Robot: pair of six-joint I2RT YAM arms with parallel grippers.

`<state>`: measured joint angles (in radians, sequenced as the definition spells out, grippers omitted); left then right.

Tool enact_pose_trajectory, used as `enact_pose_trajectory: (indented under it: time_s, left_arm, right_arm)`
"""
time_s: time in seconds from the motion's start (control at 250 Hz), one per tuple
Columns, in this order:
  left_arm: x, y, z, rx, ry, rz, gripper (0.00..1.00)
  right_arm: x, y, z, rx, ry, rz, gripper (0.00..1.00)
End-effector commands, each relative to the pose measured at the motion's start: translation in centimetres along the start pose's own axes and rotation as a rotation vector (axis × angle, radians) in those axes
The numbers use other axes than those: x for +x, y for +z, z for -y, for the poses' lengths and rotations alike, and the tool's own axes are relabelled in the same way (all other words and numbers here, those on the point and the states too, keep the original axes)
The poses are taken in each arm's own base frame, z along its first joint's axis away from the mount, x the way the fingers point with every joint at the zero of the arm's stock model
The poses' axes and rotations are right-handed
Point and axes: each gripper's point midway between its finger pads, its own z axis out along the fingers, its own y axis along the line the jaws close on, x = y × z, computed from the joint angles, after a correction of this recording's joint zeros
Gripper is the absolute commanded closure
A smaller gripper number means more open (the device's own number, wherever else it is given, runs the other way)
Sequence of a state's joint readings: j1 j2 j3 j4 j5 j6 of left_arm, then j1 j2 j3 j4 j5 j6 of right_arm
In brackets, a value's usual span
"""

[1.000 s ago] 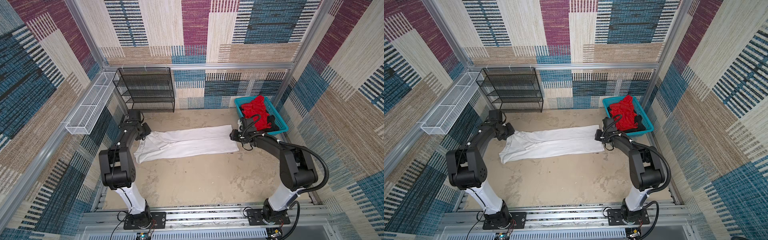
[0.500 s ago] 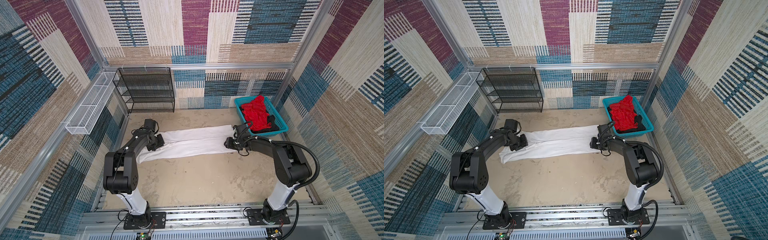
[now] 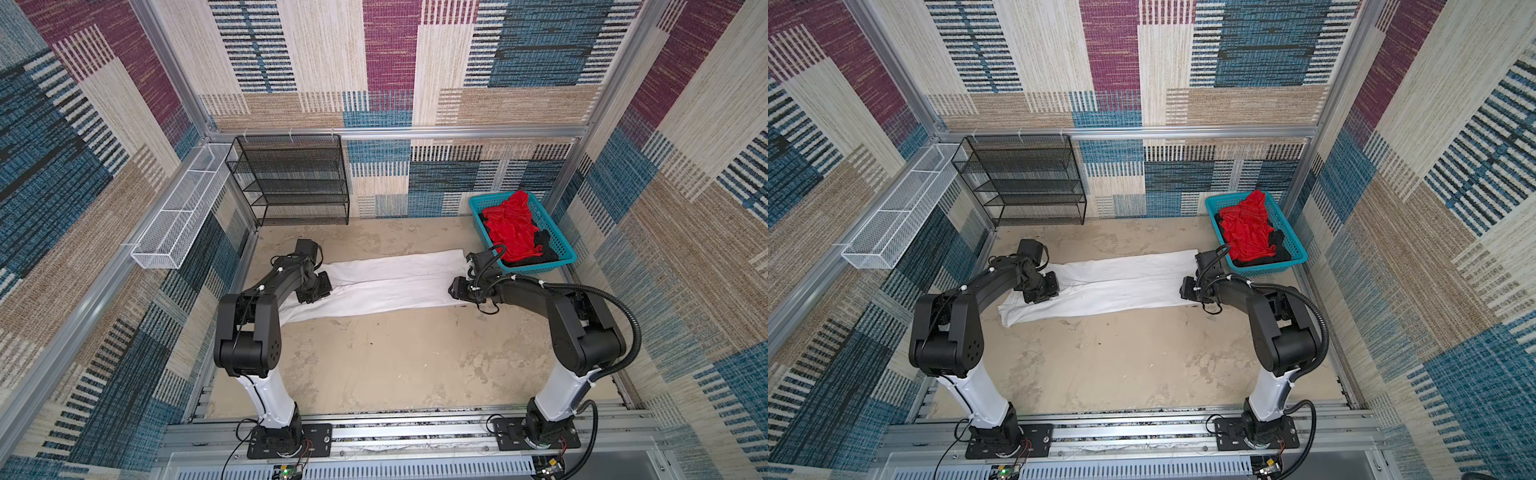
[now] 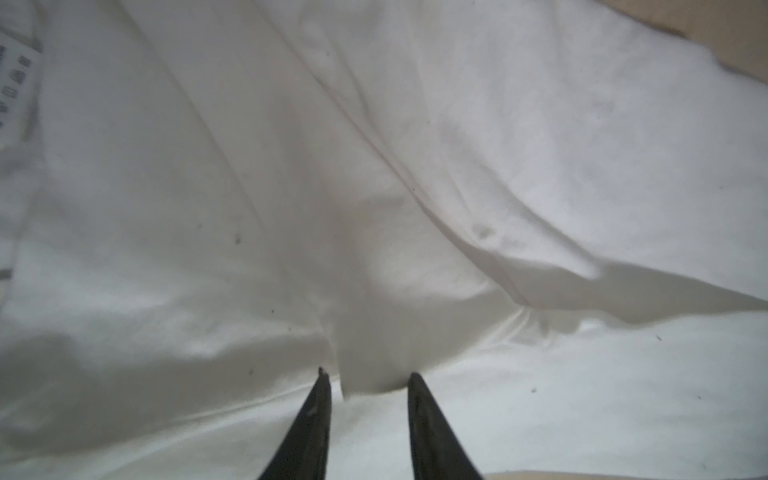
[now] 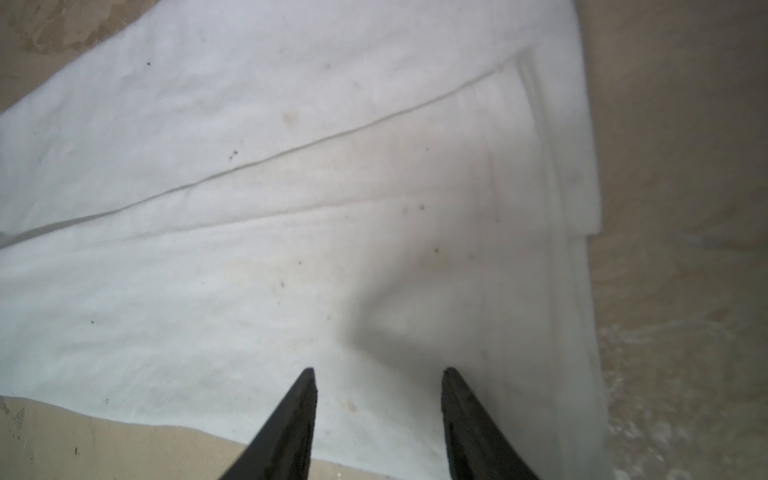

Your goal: Fold and stack the t-shirts

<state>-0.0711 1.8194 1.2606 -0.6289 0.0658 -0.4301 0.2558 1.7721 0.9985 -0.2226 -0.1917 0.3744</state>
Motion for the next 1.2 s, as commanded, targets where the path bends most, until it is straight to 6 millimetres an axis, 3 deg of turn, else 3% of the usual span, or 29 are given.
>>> enact_pose_trajectory:
  time_s: [0.0,0.172,0.364,0.752,0.844,0.928,1.008,1.2]
  left_arm:
    - [0.1,0.0,0.0,-0.005,0.022,-0.013,0.75]
    - [0.1,0.1,0.2,0.006,0.014,-0.018,1.0]
    - [-0.8,-0.9,1.1,0.036,0.016,0.009,1.0]
    - [-7.0,-2.6,3.8,0.048,0.076,0.058,1.0]
    - [-6.1,-2.8,3.6,0.023,0.098,0.013,1.0]
    - [-3.7,-3.0,2.3,-0.012,0.122,0.01,0.76]
    - [-1.9,-3.3,1.8,-0.004,0.173,0.002,0.61]
    - [-0.9,-3.0,1.8,0.02,0.324,-0.03,0.55]
  right_arm:
    - [-0.5,-0.3,-0.5,-0.021,-0.001,0.022,0.49]
    - [-0.4,-0.2,-0.4,-0.02,-0.004,0.018,0.49]
    - [-0.1,0.0,-0.1,-0.007,0.0,0.01,0.49]
    - [0.5,0.6,0.4,-0.004,0.001,-0.008,0.48]
    - [0.8,0.7,0.6,-0.001,0.004,-0.015,0.49]
    - [0.9,0.7,0.6,-0.008,0.008,-0.015,0.48]
    - [1.0,0.9,0.6,-0.013,0.007,-0.025,0.48]
    - [1.3,1.1,0.6,-0.02,0.016,-0.035,0.48]
